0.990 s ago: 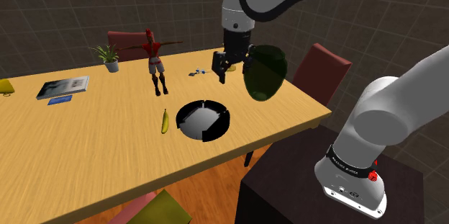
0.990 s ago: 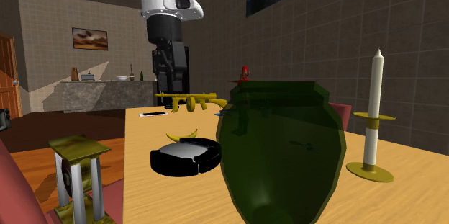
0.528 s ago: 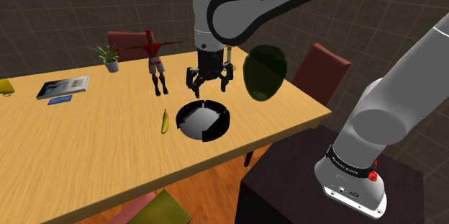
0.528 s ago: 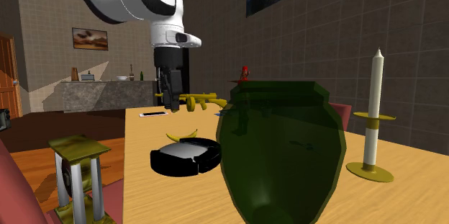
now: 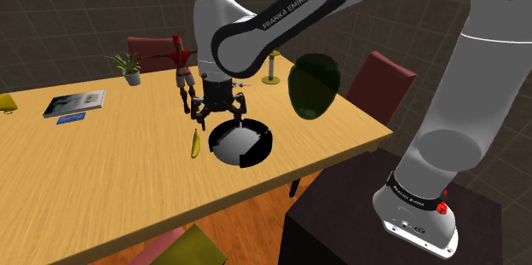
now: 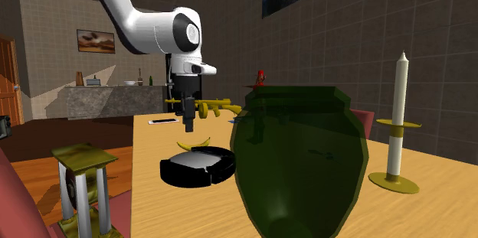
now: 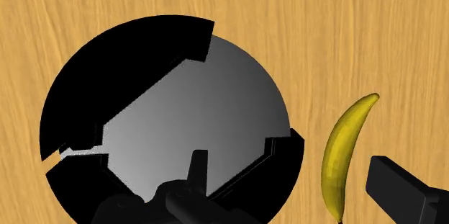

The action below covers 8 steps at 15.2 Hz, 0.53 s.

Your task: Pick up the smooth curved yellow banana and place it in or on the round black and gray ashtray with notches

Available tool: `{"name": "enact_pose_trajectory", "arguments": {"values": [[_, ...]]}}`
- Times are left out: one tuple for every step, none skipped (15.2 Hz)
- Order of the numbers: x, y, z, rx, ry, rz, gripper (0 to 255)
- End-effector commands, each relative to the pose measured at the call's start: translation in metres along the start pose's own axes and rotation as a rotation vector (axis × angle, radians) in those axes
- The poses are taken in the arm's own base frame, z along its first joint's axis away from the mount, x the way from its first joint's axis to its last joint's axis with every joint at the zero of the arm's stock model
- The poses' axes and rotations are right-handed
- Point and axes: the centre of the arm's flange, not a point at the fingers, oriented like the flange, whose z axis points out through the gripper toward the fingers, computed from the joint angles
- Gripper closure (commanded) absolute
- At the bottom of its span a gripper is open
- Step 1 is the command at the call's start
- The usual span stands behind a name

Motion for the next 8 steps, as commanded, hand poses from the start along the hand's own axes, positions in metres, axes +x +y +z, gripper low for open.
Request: {"name": "enact_pose_trajectory", "arguments": {"values": [[0.008,-0.021,0.015,0.010,-0.006,0.041,0],[0.012,-0.031,0.022,0.015,-0.009,0.060,0],[0.016,-0.040,0.030,0.019,-0.012,0.079,0],[0.021,-0.050,0.037,0.024,-0.015,0.097,0],[0.026,-0.059,0.044,0.029,-0.018,0.116,0],[0.030,-0.068,0.052,0.033,-0.021,0.135,0],[0.032,-0.072,0.054,0.035,-0.022,0.142,0],[0.032,-0.072,0.060,0.035,-0.022,0.142,0]]}}
